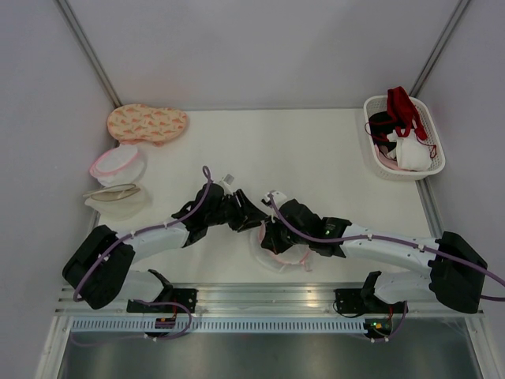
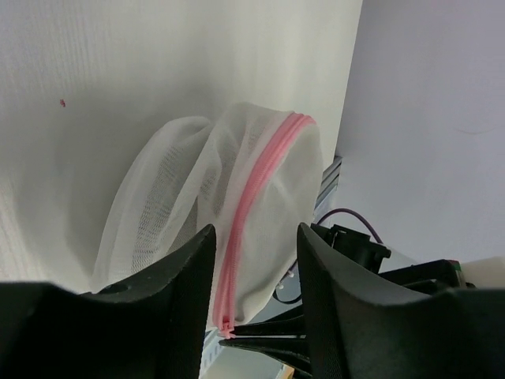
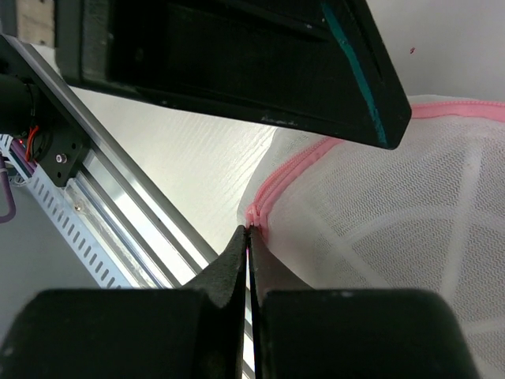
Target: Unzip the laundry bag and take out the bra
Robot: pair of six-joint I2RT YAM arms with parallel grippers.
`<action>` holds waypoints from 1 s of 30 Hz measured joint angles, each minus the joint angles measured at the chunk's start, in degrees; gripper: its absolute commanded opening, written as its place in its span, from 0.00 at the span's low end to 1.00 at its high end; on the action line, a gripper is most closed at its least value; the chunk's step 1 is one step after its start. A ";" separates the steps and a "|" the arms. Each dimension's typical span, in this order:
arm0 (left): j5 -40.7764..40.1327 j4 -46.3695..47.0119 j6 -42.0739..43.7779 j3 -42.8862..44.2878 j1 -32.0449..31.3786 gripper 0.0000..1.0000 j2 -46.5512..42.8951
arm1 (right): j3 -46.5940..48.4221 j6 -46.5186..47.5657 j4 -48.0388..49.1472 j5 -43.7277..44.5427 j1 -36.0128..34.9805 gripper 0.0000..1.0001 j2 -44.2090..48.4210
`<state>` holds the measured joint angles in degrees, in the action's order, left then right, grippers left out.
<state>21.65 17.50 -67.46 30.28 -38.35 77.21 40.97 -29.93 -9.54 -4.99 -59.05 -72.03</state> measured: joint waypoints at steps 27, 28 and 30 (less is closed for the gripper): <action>2.95 -15.63 10.27 8.07 -1.55 0.12 3.17 | 2.03 1.57 -2.67 2.51 0.00 0.01 1.27; 3.04 -15.15 10.01 8.09 -1.55 0.06 3.23 | 2.05 1.68 -2.69 2.54 0.00 0.00 1.27; 3.02 -14.36 9.84 8.09 -1.60 0.02 3.45 | 2.08 1.75 -2.80 2.80 0.00 0.00 1.27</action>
<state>24.67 3.14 -57.63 38.37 -39.94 80.66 43.05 -28.18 -12.34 -2.20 -59.05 -70.76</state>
